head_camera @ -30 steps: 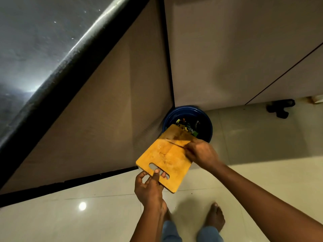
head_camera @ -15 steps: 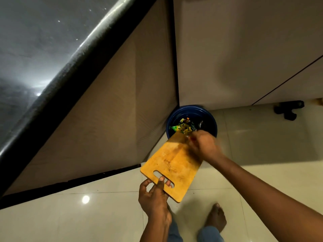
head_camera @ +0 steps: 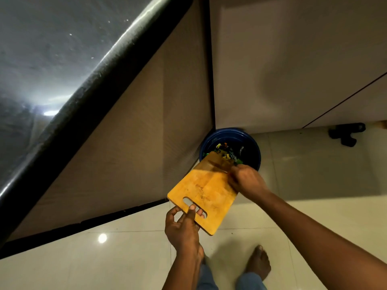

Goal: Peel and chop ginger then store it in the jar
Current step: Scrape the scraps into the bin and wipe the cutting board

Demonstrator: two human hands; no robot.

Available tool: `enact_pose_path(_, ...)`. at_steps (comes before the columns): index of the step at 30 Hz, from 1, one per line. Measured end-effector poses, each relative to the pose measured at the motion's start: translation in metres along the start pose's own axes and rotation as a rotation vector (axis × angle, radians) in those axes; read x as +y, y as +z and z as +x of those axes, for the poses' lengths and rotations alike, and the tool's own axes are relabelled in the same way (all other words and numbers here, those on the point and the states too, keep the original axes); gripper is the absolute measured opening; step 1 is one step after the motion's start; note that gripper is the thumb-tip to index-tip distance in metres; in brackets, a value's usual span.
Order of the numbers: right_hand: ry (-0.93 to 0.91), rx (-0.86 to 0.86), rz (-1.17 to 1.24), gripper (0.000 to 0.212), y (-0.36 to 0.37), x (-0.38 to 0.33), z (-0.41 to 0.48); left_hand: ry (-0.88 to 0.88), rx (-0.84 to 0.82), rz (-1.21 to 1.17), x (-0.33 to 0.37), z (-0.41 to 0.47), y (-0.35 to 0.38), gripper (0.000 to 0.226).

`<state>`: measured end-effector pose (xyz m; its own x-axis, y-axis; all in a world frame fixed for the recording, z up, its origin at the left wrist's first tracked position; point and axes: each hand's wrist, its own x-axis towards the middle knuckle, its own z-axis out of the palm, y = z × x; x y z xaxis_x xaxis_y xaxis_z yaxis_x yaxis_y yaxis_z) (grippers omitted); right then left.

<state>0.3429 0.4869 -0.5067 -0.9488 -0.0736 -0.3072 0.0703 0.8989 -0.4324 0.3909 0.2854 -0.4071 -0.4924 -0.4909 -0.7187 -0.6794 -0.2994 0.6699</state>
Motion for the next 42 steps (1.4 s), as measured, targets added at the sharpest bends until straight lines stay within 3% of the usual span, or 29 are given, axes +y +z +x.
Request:
enact_pose_path(5,0.255,-0.124,-0.087,0.023,-0.005,0.033,0.018,0.006,-0.007,0.004,0.002,0.003,0.007,0.032)
enact_pose_path(8,0.303,-0.003,0.081,0.021,-0.011,0.031,0.017,0.001,-0.010,0.007,0.003,0.006,0.011,0.030)
enact_pose_path(10,0.253,0.036,0.236,0.016,-0.017,0.012,0.004,0.002,-0.016,0.013,0.005,0.007,0.015,0.030)
enact_pose_path(14,-0.043,-0.033,0.380,0.009,-0.020,-0.030,-0.037,0.001,-0.004,0.041,0.010,0.013,0.023,0.030)
enact_pose_path(17,-0.093,-0.041,0.489,0.012,-0.010,-0.042,-0.049,0.004,-0.010,0.047,0.014,0.019,0.028,0.031)
enact_pose_path(25,0.209,0.050,0.763,0.006,0.007,-0.020,-0.036,0.023,-0.052,0.059,0.015,0.027,0.030,0.037)
enact_pose_path(31,0.455,0.113,0.776,0.007,0.019,0.021,-0.018,0.009,-0.070,0.061,0.010,0.028,0.024,0.032)
enact_pose_path(35,0.622,0.143,0.639,0.011,0.021,0.055,-0.012,0.006,-0.082,0.100,0.009,0.030,0.016,0.033)
enact_pose_path(38,0.700,0.229,0.570,0.011,0.014,0.065,-0.010,-0.002,-0.094,0.096,0.012,0.027,0.014,0.032)
enact_pose_path(42,0.707,0.344,0.666,0.021,-0.008,0.052,-0.011,-0.001,-0.136,0.065,0.024,0.012,0.018,0.033)
